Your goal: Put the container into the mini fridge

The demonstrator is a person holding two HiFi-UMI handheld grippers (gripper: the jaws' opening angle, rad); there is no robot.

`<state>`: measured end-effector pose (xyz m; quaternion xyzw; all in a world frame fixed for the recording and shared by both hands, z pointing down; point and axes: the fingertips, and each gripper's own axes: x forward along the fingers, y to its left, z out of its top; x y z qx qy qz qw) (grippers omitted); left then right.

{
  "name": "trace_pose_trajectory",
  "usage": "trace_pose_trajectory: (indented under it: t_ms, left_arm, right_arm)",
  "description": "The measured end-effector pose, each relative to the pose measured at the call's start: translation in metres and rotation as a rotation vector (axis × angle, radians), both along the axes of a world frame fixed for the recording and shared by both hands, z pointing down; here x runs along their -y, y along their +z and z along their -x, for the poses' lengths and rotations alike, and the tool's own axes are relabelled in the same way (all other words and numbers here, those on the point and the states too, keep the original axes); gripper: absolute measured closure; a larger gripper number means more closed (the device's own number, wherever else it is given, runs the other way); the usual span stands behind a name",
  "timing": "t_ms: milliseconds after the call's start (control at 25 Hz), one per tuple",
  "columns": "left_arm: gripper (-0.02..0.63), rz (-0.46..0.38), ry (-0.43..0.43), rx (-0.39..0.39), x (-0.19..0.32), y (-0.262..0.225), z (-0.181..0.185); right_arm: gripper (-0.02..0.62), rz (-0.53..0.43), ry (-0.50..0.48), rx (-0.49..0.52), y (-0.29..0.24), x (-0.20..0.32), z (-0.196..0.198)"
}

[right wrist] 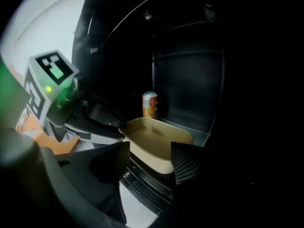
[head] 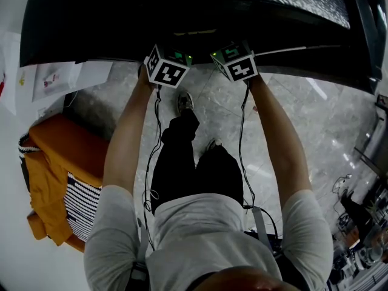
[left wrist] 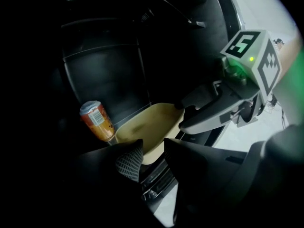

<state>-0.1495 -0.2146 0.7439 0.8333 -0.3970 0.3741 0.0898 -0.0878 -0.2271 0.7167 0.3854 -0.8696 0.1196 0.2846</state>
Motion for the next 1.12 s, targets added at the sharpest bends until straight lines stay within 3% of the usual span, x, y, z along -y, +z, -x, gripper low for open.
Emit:
trace_pose_trajectory:
  t_ms: [160,480,1120]
  left_arm:
    - [0.477,-0.013,-0.031,-0.028,0.002,-0.004,0.004]
    - [0.477,-0.087,-0.084,-0.097,0.006,-0.029,0.007]
    - [0.477,-0.165,-0.202,-0.253,-0.034,-0.125,-0.006]
  right_arm:
    - [0.330,0.002,0.020,0.063,-0.005,-0.004,-0.002]
    - [0.331,-0.015,0.024,0.057,-0.009,-0.013,-0.001]
    - [0.342,-0.122,0.180,0.177,-0.101,-0.060,-0.022]
